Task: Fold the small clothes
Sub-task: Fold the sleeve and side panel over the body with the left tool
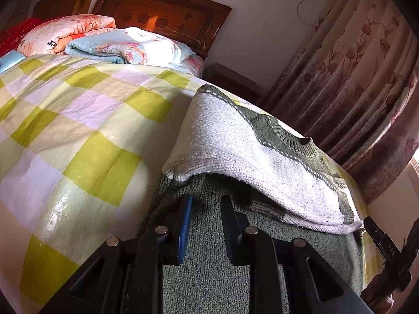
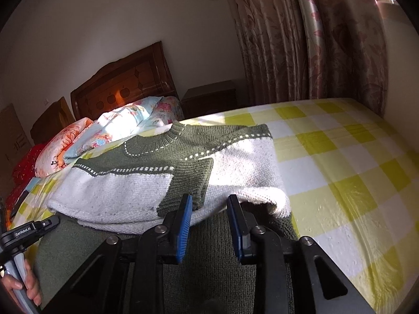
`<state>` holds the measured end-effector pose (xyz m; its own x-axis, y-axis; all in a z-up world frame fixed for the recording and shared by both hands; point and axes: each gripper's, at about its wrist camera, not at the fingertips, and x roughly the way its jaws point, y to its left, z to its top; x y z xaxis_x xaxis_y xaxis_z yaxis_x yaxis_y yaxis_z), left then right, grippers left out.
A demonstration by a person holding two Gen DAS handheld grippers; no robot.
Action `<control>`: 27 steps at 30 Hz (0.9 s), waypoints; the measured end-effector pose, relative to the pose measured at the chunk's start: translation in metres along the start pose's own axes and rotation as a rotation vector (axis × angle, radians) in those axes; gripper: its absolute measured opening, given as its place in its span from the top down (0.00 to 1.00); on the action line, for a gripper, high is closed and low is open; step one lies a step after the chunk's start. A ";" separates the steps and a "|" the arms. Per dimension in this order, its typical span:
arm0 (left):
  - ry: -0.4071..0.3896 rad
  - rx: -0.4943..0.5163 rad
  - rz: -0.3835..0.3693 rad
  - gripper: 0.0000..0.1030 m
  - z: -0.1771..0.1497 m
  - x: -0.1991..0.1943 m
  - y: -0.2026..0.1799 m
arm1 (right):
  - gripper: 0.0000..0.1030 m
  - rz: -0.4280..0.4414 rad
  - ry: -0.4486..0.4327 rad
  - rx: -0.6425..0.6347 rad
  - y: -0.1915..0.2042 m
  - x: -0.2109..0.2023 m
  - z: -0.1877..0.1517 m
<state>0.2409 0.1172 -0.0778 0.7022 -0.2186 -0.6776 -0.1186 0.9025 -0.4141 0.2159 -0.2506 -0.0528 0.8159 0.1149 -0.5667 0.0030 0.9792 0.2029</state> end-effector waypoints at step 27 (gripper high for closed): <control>-0.001 -0.023 -0.023 0.77 0.001 0.000 0.002 | 0.00 -0.039 0.072 0.057 0.001 0.014 0.011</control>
<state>0.2415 0.1189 -0.0783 0.7058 -0.2387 -0.6670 -0.1185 0.8885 -0.4433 0.2336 -0.2499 -0.0519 0.7711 0.0903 -0.6303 0.0684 0.9724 0.2231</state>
